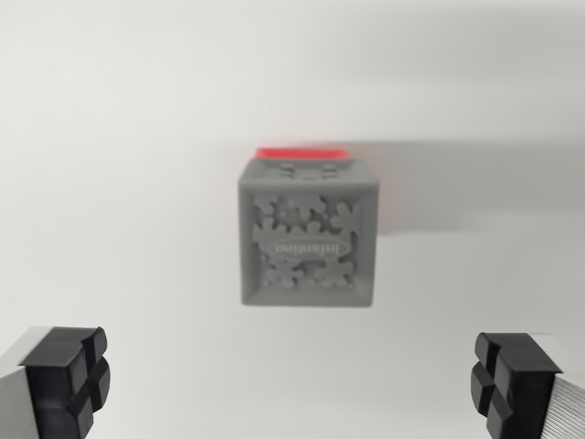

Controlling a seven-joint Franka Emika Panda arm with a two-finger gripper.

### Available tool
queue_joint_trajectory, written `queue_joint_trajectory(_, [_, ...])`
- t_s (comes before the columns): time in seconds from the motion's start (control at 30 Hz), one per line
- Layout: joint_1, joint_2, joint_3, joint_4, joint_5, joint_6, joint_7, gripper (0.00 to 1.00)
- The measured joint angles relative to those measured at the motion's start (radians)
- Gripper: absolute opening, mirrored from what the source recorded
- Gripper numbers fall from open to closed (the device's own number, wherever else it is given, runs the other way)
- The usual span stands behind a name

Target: Destack cube

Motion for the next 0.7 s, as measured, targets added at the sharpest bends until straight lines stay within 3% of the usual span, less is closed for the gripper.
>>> queue_joint_trajectory(0.1, [-0.002, 0.009, -0.005, -0.01, 0.001, 0.024, -0.01, 1.0])
queue_joint_trajectory(0.2, [-0.001, 0.049, -0.004, -0.013, 0.01, 0.065, -0.019, 1.0])
queue_joint_trajectory(0.37, [0.001, 0.117, -0.003, -0.017, 0.036, 0.129, -0.037, 1.0])
queue_joint_trajectory(0.7, [0.001, 0.23, 0.011, -0.018, 0.104, 0.241, -0.087, 1.0])
